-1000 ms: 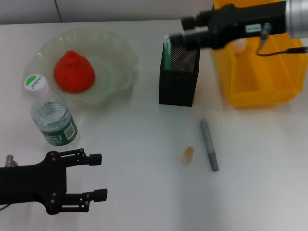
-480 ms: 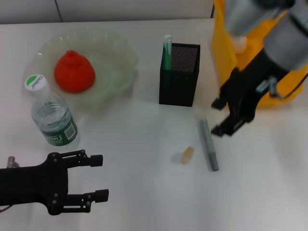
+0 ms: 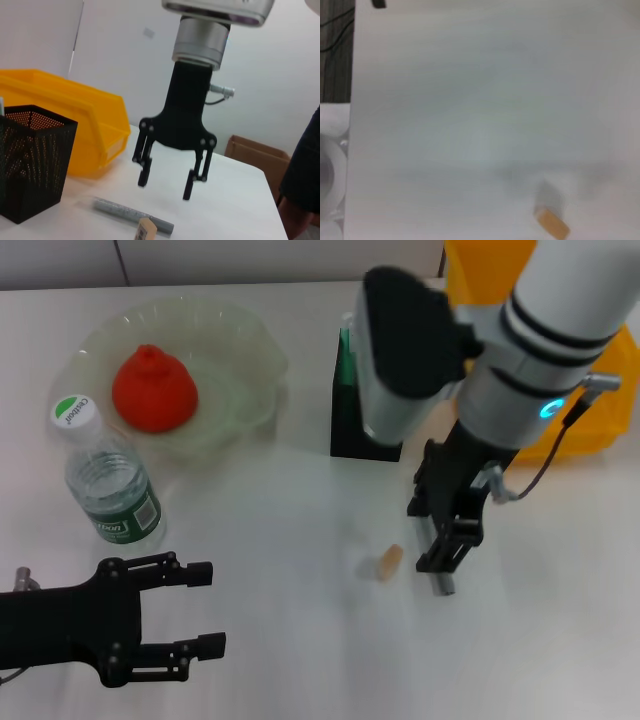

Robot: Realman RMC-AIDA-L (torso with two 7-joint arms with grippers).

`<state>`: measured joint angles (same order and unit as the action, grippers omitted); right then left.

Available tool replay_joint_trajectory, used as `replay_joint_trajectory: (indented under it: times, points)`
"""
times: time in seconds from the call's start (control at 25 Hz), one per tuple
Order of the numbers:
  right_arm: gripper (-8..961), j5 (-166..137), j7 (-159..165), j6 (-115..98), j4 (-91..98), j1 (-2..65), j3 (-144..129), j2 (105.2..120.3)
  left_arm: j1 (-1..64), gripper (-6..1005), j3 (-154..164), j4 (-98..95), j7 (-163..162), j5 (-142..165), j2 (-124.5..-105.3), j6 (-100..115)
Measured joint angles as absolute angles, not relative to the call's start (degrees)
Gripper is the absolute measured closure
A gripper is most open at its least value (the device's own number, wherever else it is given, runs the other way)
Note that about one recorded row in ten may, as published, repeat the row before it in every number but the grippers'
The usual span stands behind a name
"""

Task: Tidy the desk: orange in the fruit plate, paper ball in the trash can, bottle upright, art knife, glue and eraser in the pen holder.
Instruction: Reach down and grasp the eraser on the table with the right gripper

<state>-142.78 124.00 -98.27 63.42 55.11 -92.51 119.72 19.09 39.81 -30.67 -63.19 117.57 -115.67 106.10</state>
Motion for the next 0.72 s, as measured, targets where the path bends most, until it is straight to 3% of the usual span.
replay_joint_trajectory:
  times: [0.72]
  points:
    - [408,-137.08,123.91,-83.55,53.38,57.39,-106.82,119.89,18.85,202,39.82,-30.49,-63.19,117.68,-115.94,105.88]
